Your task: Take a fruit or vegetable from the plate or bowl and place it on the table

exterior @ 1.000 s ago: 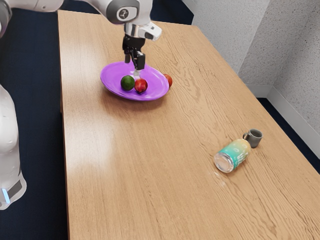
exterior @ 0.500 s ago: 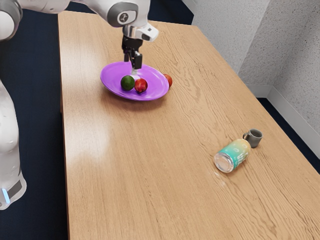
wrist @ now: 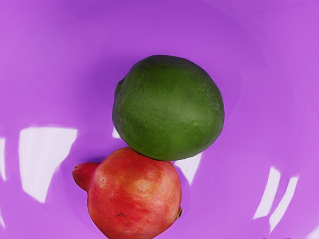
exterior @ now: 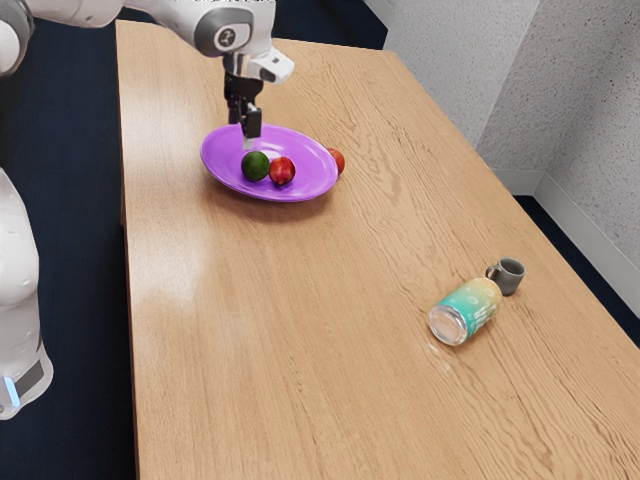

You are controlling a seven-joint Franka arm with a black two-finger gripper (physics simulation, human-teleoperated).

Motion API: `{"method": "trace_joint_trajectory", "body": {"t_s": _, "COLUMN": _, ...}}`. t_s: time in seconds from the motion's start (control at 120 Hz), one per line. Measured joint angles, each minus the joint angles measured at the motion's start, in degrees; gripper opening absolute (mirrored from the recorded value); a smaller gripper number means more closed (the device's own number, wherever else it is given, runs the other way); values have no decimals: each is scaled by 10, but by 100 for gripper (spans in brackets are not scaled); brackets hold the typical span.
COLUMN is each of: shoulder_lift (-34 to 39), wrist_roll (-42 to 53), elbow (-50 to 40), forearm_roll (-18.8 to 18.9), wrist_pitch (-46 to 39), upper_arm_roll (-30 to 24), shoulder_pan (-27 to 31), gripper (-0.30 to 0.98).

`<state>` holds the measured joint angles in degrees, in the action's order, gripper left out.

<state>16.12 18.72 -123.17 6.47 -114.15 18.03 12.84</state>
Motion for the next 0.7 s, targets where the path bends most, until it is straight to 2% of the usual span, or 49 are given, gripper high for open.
{"method": "trace_joint_trajectory", "body": {"t_s": 0.375, "shoulder_lift": -62, "wrist_roll": 24, "elbow": 33, "forearm_roll": -16, "wrist_pitch": -16, "upper_arm_roll": -2, "shoulder_pan": -6, "gripper": 69}}
{"method": "trace_joint_trajectory", "body": {"t_s": 0.7, "shoulder_lift": -73, "wrist_roll": 37, "elbow": 31, "forearm_roll": -24, "wrist_pitch": -21, "upper_arm_roll": 0, "shoulder_pan": -2, "gripper": 69}}
